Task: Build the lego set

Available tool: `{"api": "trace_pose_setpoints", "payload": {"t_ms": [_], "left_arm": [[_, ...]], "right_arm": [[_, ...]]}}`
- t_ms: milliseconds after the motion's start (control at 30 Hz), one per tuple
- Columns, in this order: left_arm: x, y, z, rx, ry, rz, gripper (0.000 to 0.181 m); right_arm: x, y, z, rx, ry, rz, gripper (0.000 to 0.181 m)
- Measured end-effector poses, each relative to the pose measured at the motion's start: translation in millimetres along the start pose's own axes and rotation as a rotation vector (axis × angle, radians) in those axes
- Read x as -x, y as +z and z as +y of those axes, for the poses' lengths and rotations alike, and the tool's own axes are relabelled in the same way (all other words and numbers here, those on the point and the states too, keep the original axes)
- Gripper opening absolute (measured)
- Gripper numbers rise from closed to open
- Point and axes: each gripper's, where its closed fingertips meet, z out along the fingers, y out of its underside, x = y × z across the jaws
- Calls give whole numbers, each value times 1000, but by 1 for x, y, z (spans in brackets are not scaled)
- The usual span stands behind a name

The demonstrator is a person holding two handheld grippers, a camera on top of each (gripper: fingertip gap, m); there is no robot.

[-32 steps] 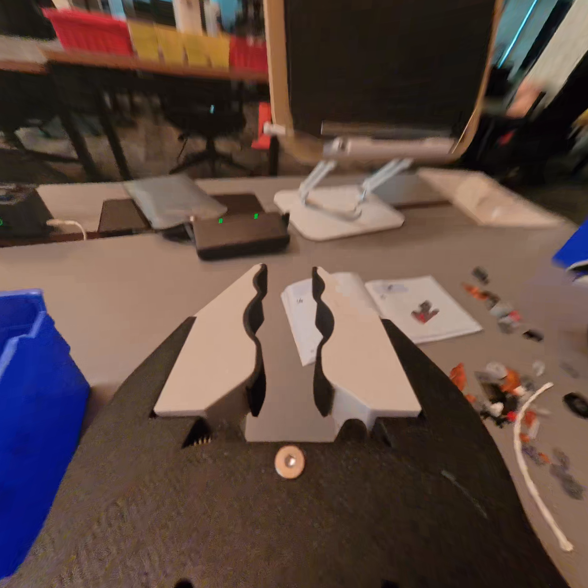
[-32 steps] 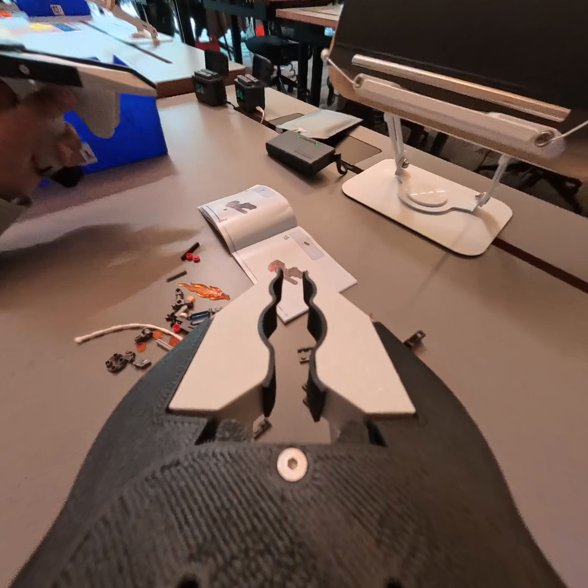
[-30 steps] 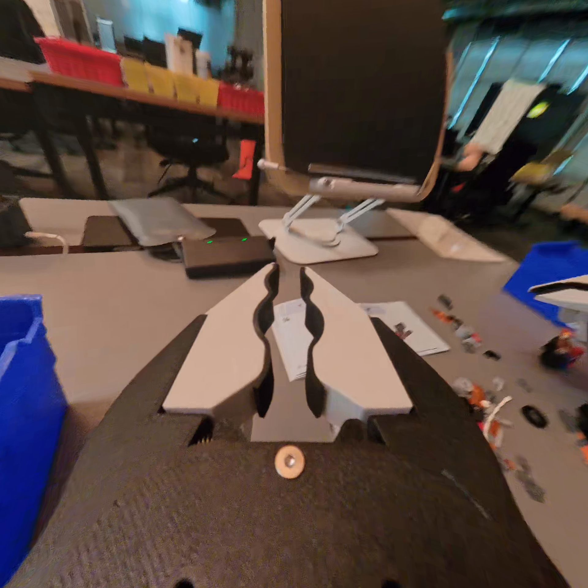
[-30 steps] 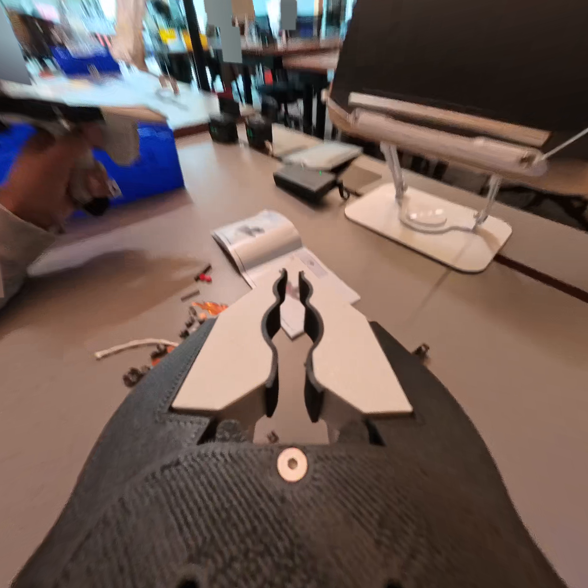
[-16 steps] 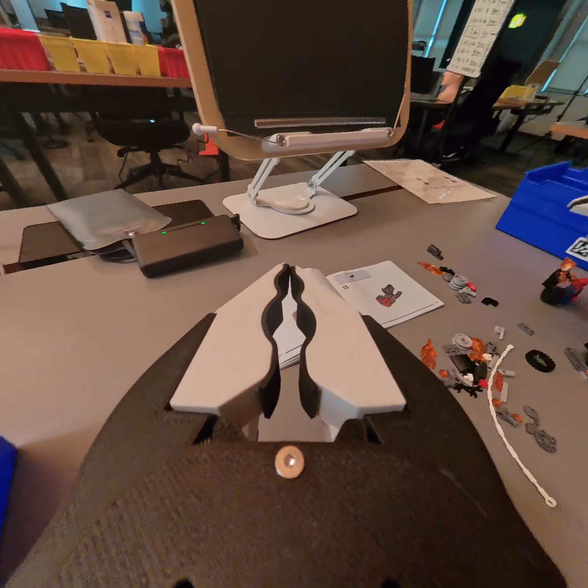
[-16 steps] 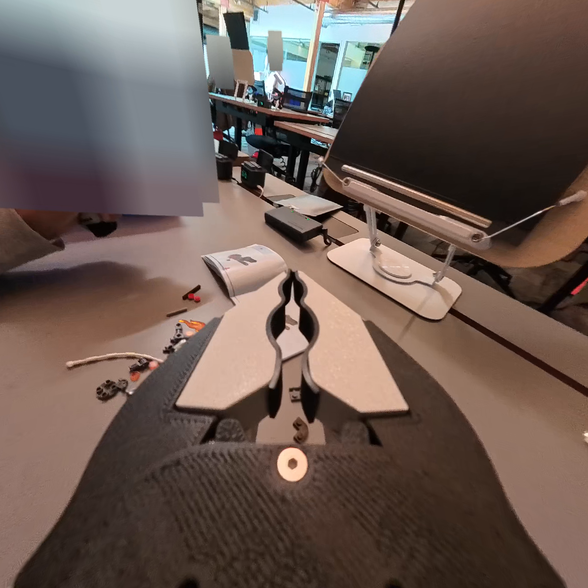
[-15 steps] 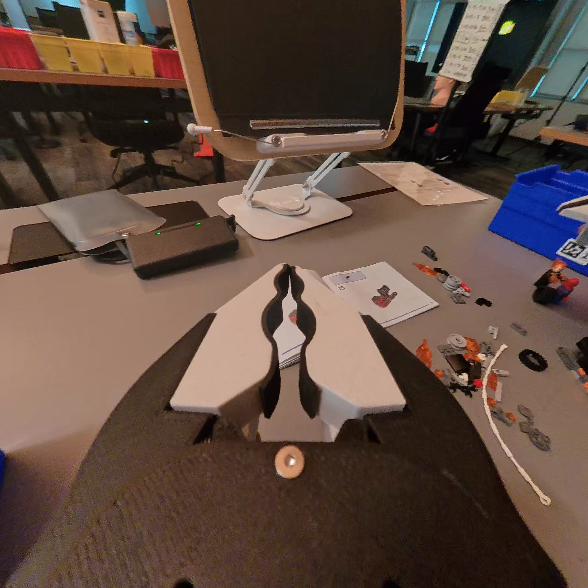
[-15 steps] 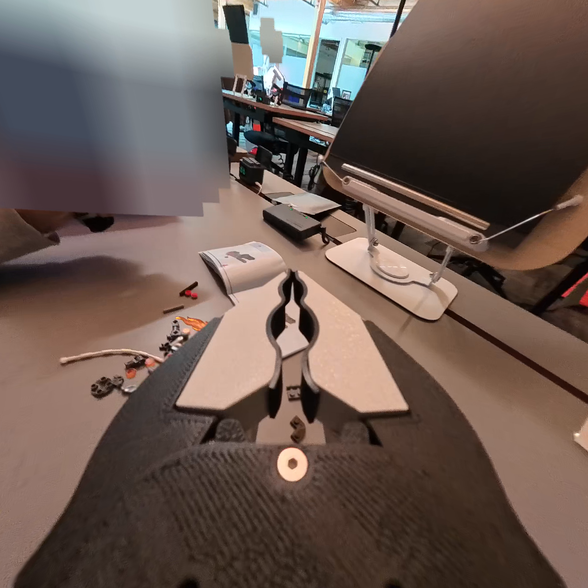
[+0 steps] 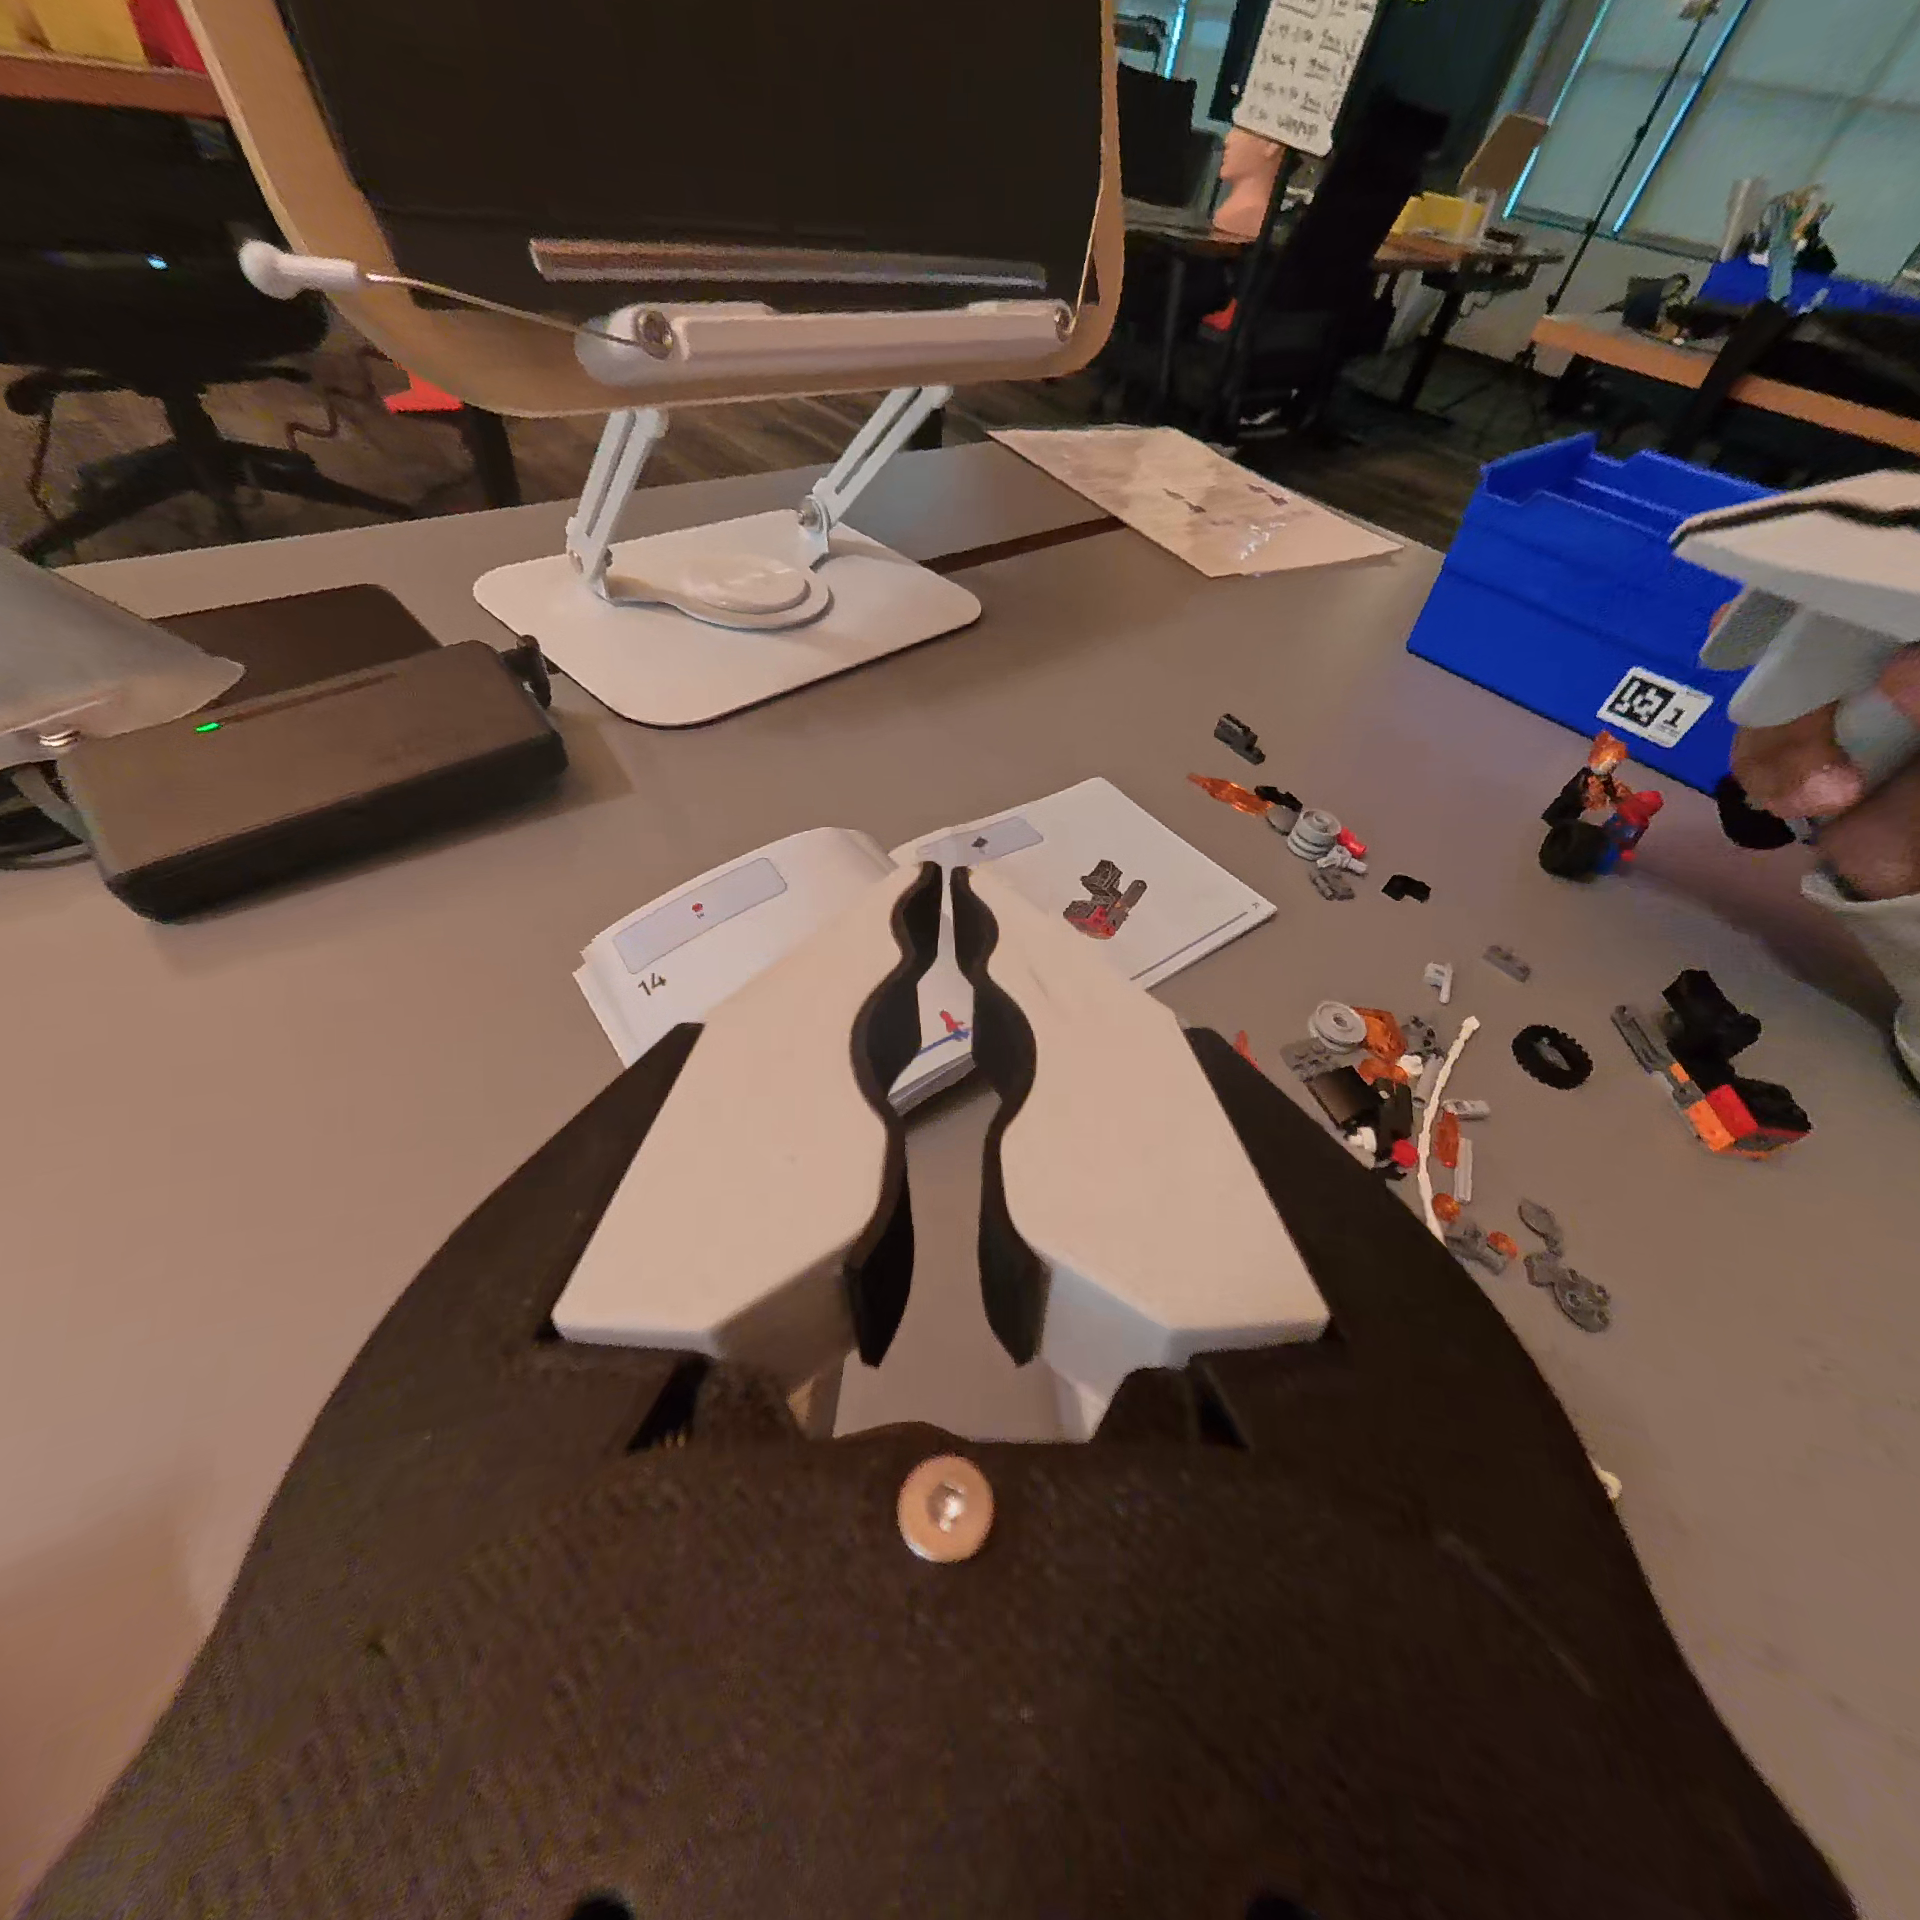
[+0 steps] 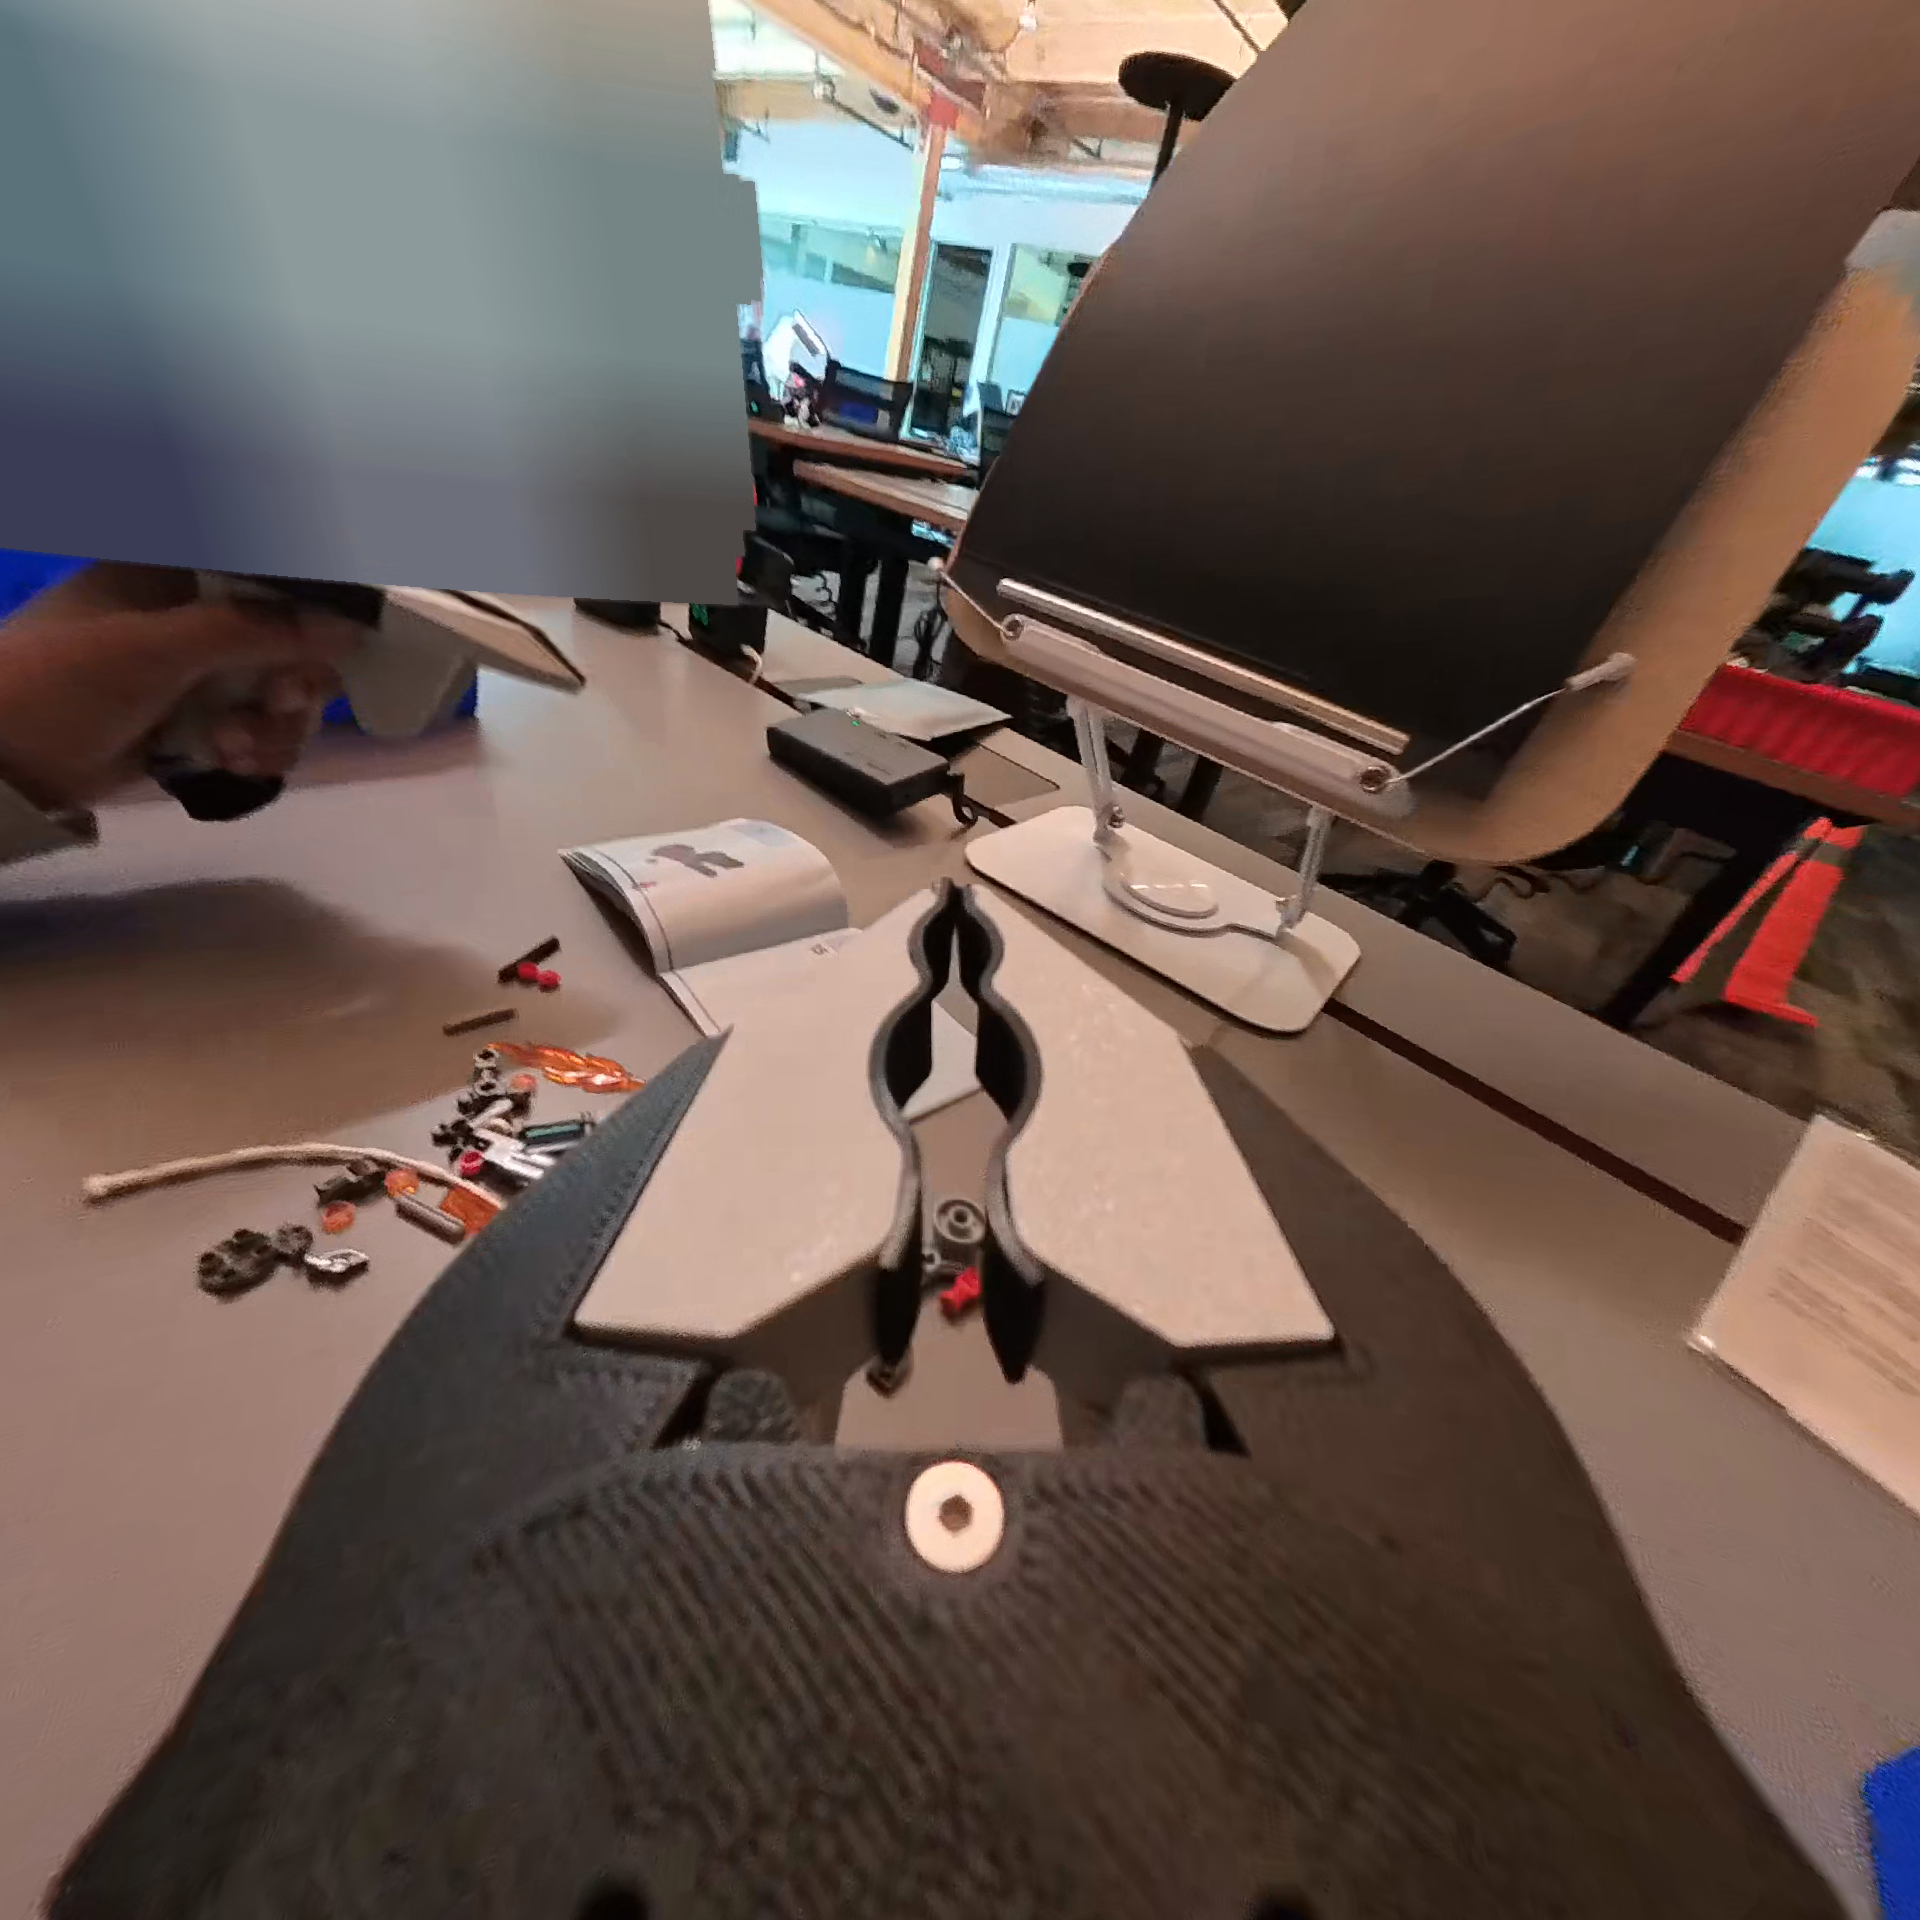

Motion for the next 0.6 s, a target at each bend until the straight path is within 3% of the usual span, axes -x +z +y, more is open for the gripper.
{"api": "trace_pose_setpoints", "payload": {"t_ms": [333,467,600], "left_arm": [[-17,12,14,82,33,77,8],[-63,21,37,203,94,317,12],[-122,16,77,394,215,601,3]], "right_arm": [[13,1,-4,-26,83,-67,0],[14,1,-4,-27,109,-75,0],[14,2,-1,-17,126,-78,0]]}}
